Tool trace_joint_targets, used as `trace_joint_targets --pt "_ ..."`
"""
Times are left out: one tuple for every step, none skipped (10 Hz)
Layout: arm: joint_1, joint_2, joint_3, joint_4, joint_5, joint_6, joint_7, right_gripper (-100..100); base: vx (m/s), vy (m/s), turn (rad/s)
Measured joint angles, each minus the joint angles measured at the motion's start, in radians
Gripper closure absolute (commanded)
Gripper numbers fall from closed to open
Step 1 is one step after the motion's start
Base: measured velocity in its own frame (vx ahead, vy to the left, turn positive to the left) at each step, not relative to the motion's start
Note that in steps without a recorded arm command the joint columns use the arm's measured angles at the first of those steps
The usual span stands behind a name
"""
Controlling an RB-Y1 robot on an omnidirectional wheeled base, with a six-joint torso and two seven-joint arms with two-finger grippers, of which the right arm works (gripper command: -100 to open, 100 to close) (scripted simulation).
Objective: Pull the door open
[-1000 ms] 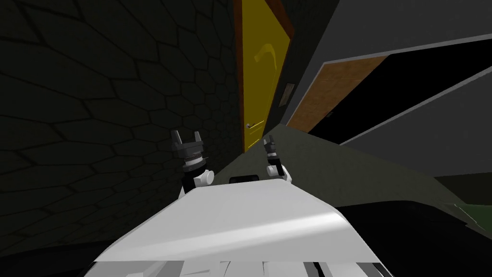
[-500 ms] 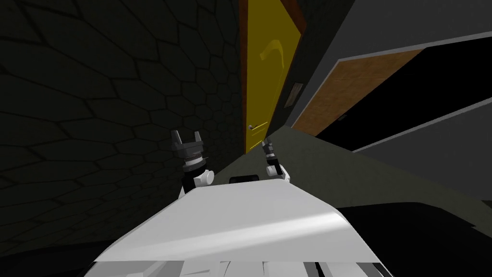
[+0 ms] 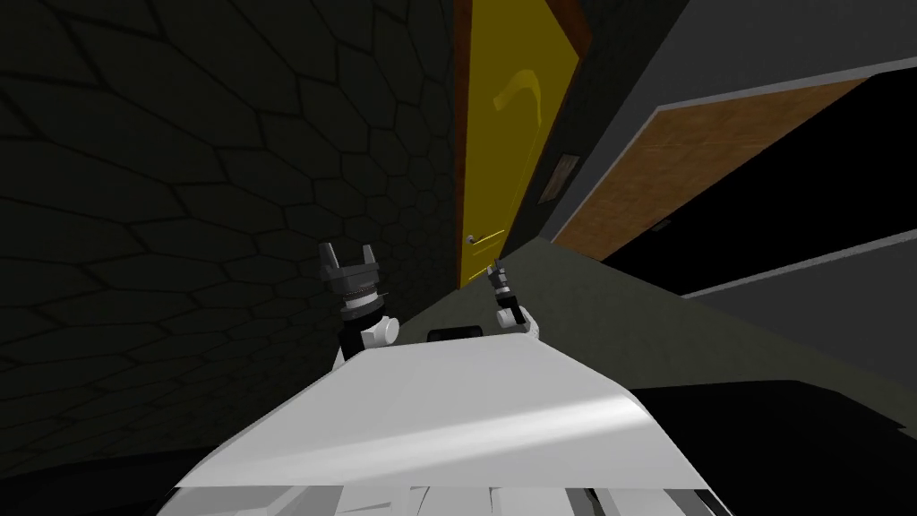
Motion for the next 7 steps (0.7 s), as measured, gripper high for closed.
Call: trace_joint_targets --pt "-0.009 -0.013 0.004 0.023 -0.005 -0.006 -0.004 -100 0.071 -0.080 0.137" --pt "-0.017 -0.022 0.010 0.047 -0.008 -0.011 -0.007 -100 0.080 -0.091 0.167" --pt "-0.027 -0.032 0.017 0.075 -0.011 -0.021 -0.009 -100 0.086 -0.084 0.150" --pt "-0.036 -0.042 0.022 0.098 -0.014 -0.028 -0.011 -100 0.058 -0.046 0.035" --pt "-0.043 -0.044 0.025 0.118 -0.015 -0.034 -0.012 -100 0.045 -0.040 0.092" --pt "-0.054 -0.047 0.030 0.145 -0.017 -0.041 -0.011 -100 0.047 -0.064 0.134" --pt "-0.060 -0.057 0.035 0.167 -0.020 -0.048 -0.014 -100 0.060 -0.071 0.171"
